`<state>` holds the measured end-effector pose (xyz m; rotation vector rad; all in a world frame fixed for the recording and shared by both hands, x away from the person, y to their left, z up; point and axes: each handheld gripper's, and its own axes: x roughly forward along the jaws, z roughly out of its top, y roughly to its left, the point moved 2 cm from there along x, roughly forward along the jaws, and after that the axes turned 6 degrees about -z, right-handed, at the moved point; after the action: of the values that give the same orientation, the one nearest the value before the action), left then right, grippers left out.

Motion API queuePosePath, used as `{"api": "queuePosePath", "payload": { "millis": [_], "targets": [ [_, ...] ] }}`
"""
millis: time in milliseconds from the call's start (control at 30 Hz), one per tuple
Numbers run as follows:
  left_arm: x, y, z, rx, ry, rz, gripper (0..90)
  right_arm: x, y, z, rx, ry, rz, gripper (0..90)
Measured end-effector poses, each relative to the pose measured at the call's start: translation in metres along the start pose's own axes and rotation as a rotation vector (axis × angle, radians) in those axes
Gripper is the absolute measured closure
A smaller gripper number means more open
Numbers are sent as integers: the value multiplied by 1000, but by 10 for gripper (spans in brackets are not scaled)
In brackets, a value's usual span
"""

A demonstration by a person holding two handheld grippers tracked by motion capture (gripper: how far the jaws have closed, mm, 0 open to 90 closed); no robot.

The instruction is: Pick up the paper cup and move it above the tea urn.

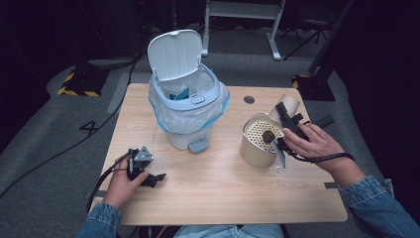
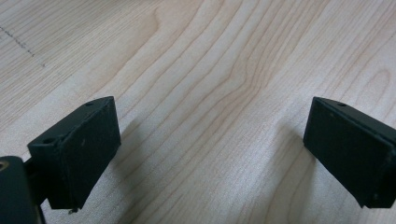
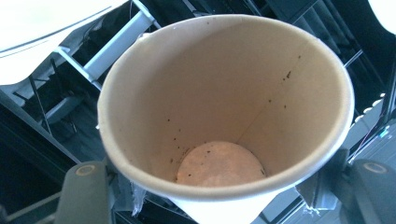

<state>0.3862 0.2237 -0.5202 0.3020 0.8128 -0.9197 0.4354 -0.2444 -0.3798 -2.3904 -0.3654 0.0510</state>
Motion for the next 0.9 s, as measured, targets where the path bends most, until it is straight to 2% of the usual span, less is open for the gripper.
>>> {"api": "queuePosePath", "payload": {
  "millis": [200,333,367,400,500,533,567,600,633,667,700,733,767,800,833,900],
  "targets": [
    [0,1,0,6,4,1,38,-3,-4,-2,0,8,-9,315],
    [0,1,0,6,4,1,38,-2,-4,-2,18,-5,7,313],
    [0,1,0,6,4,1,38,-1,-4,-2,39,-26,26,314],
    [0,1,0,6,4,1,38,-2,-2,-2,90,-23,28,313],
    [0,1,0,6,4,1,38,-1,1,-1,71,-13,35,313],
    [0,1,0,6,4,1,38,-1,0,0,47,-27,40,312],
    [0,1,0,7,4,2,38,-1,3,2,114,-50,58,311],
    [0,1,0,7,4,2,37,-1,3,2,114,-50,58,311],
    [0,1,0,7,3,2,37,1,4,0,185,-64,90,311],
    [0,0,0,3,2,0,37,1,4,0,185,-64,90,311],
    [0,0,0,0,1,-1,38,2,5,-2,226,-66,105,311],
    [0,0,0,-1,1,0,37,4,7,-7,357,-80,149,311],
    [0,0,0,-1,1,0,38,4,7,-7,357,-80,149,311],
    [0,0,0,0,1,2,38,5,7,-11,446,-90,173,311],
    [0,0,0,-1,1,1,38,6,8,-14,509,-94,197,310],
    [0,0,0,-1,1,1,38,7,8,-20,604,-107,223,310]
  ]
}}
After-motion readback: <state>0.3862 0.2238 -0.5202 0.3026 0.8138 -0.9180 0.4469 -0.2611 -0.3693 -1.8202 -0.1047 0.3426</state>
